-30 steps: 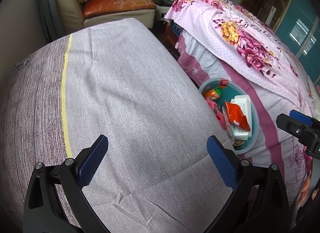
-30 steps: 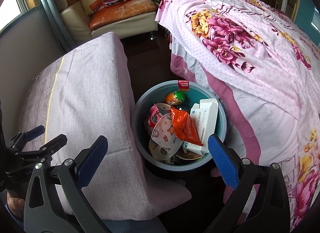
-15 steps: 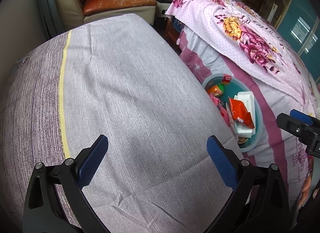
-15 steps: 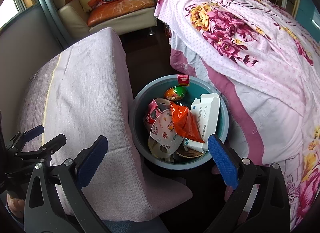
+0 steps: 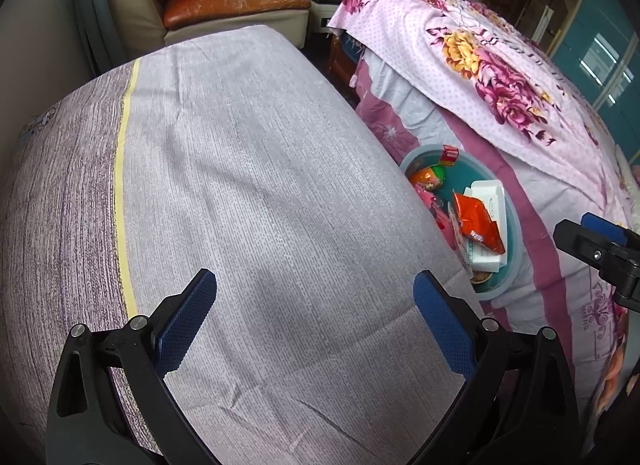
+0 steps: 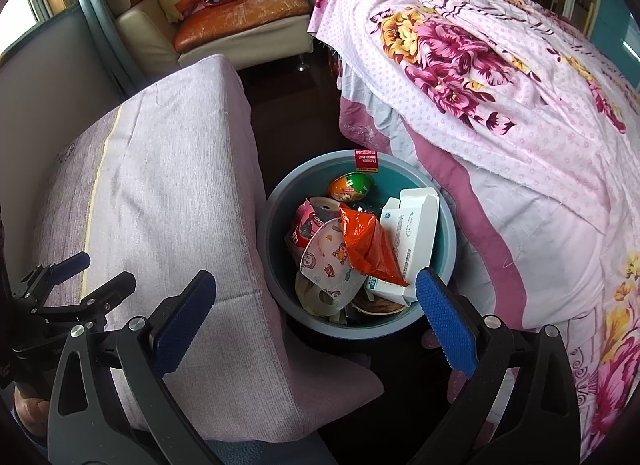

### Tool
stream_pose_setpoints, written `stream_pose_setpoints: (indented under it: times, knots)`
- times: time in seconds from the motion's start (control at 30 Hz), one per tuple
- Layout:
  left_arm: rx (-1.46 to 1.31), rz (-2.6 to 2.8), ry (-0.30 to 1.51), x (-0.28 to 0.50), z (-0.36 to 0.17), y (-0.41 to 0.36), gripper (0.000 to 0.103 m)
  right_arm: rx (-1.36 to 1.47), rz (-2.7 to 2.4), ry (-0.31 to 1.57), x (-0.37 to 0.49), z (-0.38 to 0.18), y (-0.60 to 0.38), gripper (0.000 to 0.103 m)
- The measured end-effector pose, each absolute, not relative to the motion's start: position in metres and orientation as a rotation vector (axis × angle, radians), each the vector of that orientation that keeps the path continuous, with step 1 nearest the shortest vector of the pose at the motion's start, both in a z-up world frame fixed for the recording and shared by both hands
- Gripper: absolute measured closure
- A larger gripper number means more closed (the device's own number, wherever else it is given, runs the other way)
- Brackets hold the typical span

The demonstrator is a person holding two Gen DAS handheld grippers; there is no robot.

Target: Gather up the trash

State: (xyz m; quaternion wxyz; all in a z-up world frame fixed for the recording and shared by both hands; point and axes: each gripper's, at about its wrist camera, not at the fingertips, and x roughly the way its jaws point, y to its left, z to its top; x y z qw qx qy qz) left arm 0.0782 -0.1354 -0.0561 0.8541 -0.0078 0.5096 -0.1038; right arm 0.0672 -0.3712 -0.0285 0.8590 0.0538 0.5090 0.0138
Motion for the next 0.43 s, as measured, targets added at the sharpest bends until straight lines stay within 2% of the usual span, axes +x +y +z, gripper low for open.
stream_pose_setpoints:
  times: [0.43]
  knots:
    - [-0.037, -0.231, 1.054, 0.07, -0.044, -0.135, 0.004, 0.078, 0.011, 1.029, 0.06, -0.011, -0.371, 0.007]
